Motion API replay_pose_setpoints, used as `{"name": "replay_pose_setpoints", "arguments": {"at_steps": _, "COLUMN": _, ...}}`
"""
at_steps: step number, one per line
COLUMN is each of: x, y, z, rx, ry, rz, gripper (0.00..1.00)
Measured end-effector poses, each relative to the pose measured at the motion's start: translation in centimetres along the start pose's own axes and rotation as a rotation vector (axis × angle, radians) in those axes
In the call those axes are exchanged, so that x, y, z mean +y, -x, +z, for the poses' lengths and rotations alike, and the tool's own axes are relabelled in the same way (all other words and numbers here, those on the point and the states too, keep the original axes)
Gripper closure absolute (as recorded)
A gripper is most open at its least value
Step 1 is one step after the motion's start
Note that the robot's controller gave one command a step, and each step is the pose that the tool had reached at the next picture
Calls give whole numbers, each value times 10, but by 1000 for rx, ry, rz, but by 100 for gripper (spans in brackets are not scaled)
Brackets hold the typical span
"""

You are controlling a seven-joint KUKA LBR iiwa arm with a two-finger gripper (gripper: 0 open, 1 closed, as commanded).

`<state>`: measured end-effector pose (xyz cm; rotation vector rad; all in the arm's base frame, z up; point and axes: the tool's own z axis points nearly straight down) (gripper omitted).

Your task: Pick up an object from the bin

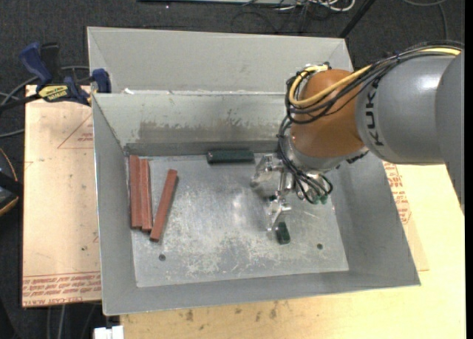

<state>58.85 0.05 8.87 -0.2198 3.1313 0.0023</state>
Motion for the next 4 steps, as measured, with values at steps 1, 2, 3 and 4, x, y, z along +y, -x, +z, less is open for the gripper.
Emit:
{"name": "replay_pose_setpoints", "arguments": {"at_steps": 1, "x": 0, "y": 0, "z": 0, "rx": 0, "ry": 0, "rz": 0, "gripper": 0}}
{"name": "replay_pose_setpoints", "arguments": {"at_steps": 2, "x": -54, "y": -2, "z": 10, "rx": -12, "ry": 1, "rz": -144, "gripper": 100}}
{"name": "replay_pose_setpoints", "arguments": {"at_steps": 3, "x": -54, "y": -2, "z": 10, "rx": -12, "ry": 1, "rz": -144, "gripper": 100}}
{"name": "replay_pose_setpoints", "arguments": {"at_steps": 4, "x": -77, "y": 25, "z": -156, "rx": -7, "ry": -3, "rz": -135, "gripper": 100}}
